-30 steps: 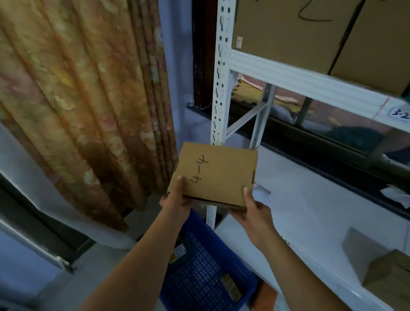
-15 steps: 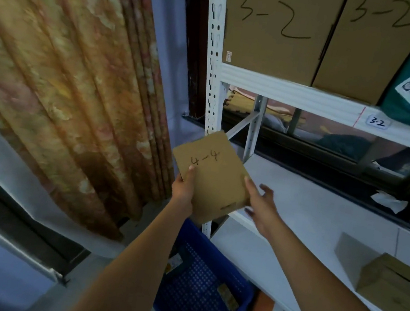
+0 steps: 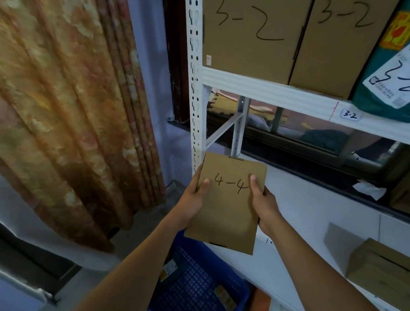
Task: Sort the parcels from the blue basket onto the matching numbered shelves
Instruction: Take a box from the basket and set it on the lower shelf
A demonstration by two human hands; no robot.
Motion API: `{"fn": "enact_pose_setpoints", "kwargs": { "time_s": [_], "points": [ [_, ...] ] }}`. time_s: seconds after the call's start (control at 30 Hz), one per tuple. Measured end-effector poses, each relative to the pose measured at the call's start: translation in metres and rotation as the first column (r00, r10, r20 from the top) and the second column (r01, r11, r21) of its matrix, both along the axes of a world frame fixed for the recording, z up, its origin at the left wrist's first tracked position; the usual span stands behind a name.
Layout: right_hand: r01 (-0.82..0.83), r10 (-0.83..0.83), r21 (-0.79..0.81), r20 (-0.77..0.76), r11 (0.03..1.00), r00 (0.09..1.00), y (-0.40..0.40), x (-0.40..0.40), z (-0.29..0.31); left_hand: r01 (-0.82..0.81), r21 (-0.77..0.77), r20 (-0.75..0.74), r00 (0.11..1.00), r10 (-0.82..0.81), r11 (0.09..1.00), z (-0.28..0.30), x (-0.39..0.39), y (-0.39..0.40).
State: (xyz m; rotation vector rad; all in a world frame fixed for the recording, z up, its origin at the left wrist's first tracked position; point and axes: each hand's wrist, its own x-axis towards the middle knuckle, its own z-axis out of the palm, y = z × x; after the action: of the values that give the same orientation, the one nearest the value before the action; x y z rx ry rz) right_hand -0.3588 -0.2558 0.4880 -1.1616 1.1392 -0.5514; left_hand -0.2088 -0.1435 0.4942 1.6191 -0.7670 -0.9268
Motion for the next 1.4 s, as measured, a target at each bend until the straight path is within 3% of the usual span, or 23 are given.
{"fn": "enact_pose_setpoints", "kwargs": {
  "time_s": [0.2,0.47,0.87,1.17,1.4],
  "points": [
    [0.004,-0.003,0.008,-0.117,1.000,0.993,0.029,0.001,-0.003,0.019,-0.163,0.084,0.996,-0.006,0.987,0.007,0.009,0.003],
    [0.245,-0.244,-0.002,-0.102,0.969,0.964,0.072,-0.002,-0.003,0.211,-0.050,0.167,0.965,-0.200,0.976,0.004,0.024,0.013],
    [0.348,-0.354,-0.100,-0.055,0.932,0.934,0.107,-0.015,0.031,0.275,-0.064,0.156,0.952,-0.263,0.959,0.035,0.015,0.026],
    [0.543,-0.549,-0.128,-0.014,0.830,0.836,0.126,-0.119,0.035,0.517,-0.168,0.203,0.852,-0.483,0.840,0.030,-0.081,-0.002],
    [0.655,-0.659,-0.120,0.002,0.746,0.752,0.175,-0.234,0.022,0.733,-0.096,0.270,0.670,-0.692,0.673,0.000,-0.192,-0.013]
  ]
}}
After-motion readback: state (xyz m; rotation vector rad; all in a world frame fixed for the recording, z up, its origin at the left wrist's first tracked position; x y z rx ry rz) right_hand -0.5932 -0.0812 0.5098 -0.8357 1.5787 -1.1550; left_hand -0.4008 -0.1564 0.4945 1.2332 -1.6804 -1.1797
